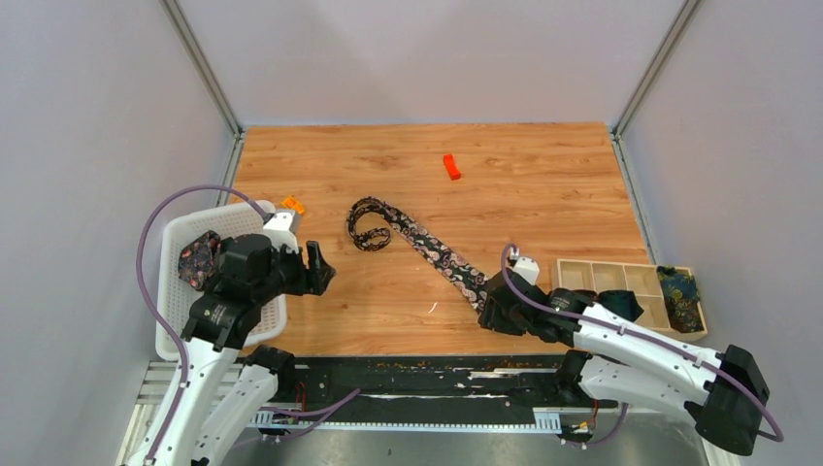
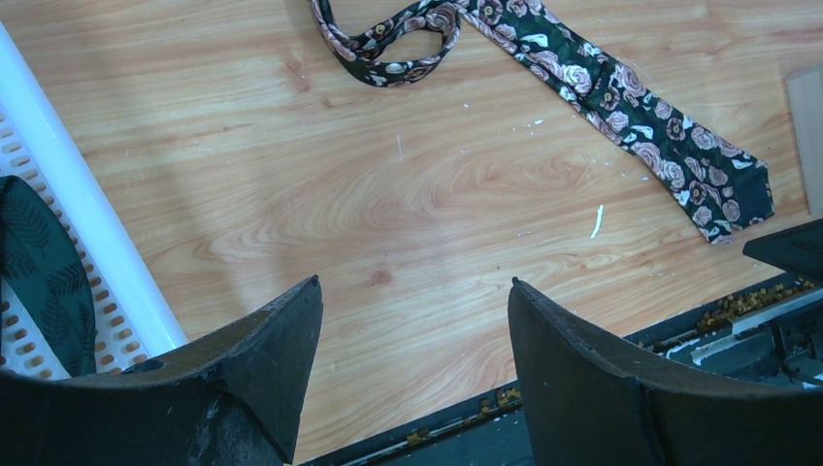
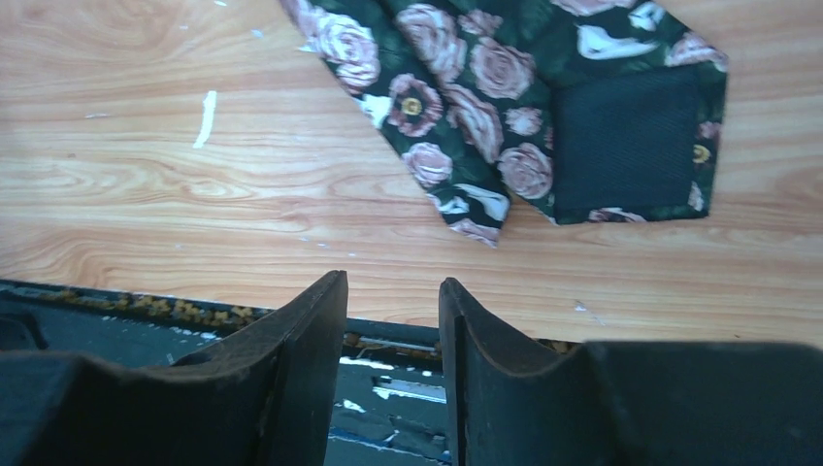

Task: Roll the ties
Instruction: Flatten out the tie at the center of the board.

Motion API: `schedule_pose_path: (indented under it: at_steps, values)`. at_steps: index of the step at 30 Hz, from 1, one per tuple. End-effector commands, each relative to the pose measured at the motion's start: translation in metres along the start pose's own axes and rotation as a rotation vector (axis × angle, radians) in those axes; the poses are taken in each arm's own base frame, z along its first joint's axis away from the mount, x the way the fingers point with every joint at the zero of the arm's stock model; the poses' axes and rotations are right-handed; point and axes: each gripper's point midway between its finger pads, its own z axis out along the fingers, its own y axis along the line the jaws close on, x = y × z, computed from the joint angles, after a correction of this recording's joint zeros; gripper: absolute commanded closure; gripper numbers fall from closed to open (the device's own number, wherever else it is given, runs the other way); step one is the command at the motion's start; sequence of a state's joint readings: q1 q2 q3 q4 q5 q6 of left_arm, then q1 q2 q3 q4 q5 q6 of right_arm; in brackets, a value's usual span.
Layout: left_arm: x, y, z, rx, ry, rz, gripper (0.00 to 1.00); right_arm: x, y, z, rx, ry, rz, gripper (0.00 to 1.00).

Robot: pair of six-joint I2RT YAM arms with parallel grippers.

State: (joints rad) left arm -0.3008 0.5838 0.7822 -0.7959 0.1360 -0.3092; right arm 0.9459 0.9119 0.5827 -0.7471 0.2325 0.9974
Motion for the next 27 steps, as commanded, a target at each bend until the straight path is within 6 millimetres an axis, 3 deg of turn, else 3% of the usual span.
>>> schedule_pose_path:
  at_steps: [1,5,19,23,27]
  values:
    - [-0.005,-0.001,-0.001,0.003,-0.017,0.007,0.23,0.001,-0.017,0.007,0.061,-0.032,0.037,0.58]
    - [-0.005,-0.002,-0.003,0.007,-0.025,0.008,0.23,0.002,-0.03,0.016,0.121,-0.043,0.019,0.57]
    - [-0.006,-0.004,-0.004,0.016,-0.033,0.013,0.23,0.011,-0.034,0.049,0.193,0.011,0.012,0.61]
    - [-0.007,-0.004,-0.005,0.018,-0.039,0.014,0.23,0.011,-0.036,0.053,0.209,0.014,0.009,0.68]
    - [-0.006,-0.004,-0.005,0.016,-0.038,0.014,0.23,0.007,-0.038,0.052,0.232,0.003,0.004,0.82]
